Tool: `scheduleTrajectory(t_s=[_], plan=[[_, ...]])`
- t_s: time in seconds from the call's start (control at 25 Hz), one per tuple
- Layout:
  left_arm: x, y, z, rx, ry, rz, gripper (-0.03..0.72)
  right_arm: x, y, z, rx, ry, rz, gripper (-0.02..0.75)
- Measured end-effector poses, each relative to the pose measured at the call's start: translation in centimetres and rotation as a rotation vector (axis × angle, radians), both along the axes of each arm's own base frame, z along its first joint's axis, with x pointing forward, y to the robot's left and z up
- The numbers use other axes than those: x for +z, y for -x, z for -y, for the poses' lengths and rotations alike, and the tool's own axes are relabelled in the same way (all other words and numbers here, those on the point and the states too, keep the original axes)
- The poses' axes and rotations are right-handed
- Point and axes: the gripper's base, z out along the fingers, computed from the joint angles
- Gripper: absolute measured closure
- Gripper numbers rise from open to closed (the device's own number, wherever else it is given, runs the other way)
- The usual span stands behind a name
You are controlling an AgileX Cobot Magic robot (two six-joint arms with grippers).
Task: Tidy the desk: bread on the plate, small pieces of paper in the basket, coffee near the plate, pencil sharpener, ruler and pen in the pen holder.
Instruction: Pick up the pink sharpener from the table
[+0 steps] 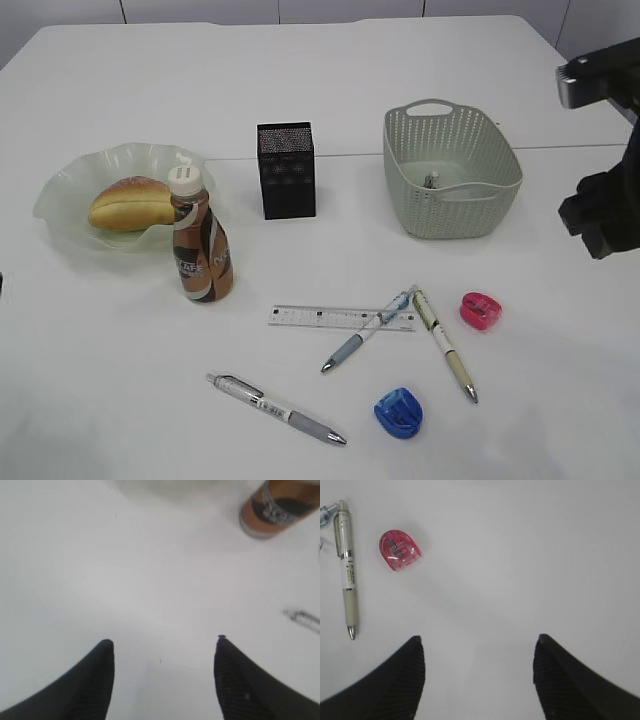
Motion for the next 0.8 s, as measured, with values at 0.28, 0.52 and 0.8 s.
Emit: scheduleTrajectory(t_s=[0.28,0.52,0.8], plan=[[2.6,1.8,0.8,-0.136,0.021,-0.302,0.241,-0.3,-0.2,-0.6,0.032,-0.048,-0.005,0.240],[4.3,2.1,1.2,-0.163,0.053,-0.357,0.244,-3.4,-2.4,-1.6,0.068,-0.027,-0.124,0.240],[4.4,2.4,1.2,-0.176,0.053,-0.390,0.249,-7.1,-6.6,-3.1,0.188,0.026,-0.211,0.241]])
